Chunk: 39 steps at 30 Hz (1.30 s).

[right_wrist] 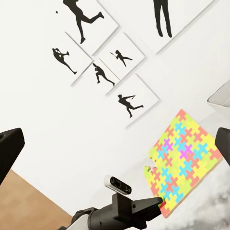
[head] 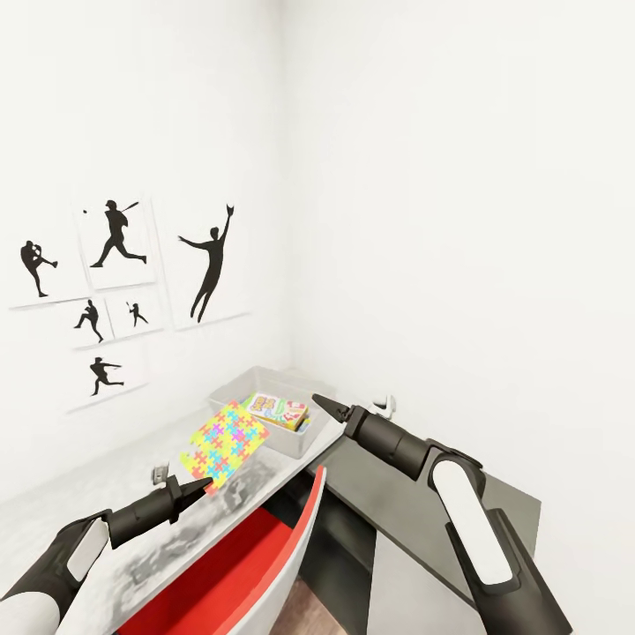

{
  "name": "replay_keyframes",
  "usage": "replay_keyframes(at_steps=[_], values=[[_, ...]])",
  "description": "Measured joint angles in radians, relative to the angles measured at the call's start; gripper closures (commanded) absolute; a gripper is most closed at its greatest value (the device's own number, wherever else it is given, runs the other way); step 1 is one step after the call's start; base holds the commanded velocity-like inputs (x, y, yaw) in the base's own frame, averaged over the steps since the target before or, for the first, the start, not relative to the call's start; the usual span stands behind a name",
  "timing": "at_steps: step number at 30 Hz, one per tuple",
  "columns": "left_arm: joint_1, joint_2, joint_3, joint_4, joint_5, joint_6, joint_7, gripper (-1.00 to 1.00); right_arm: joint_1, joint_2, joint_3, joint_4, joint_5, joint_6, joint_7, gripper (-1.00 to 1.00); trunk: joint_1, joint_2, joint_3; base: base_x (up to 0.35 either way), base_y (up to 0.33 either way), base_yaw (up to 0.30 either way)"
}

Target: Put all the toys in the child's room - the three board games (two on the bed and one on the table), the two jigsaw puzzles on the table, and the tennis ball on the table - inside the toy box on the table in the child's room.

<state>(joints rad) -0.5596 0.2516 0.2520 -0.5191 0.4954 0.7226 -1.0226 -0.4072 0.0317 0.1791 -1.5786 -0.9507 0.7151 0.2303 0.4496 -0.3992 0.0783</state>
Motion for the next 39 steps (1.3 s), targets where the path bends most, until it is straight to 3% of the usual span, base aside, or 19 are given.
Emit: replay_keyframes(at_steps=[23, 39], values=[[0.000, 0.000, -0.001, 0.000, 0.000, 0.000, 0.002, 1.00, 0.000, 0.000, 0.000, 0.000, 0.000, 0.000, 0.000, -1.00, 0.000, 0.000, 0.000, 0.026, 0.000, 0.000], [0.000, -0.001, -0.003, 0.000, 0.000, 0.000, 0.002, 1.00, 0.000, 0.000, 0.000, 0.000, 0.000, 0.000, 0.000, -1.00, 0.000, 0.000, 0.000, 0.115, 0.026, 0.000]])
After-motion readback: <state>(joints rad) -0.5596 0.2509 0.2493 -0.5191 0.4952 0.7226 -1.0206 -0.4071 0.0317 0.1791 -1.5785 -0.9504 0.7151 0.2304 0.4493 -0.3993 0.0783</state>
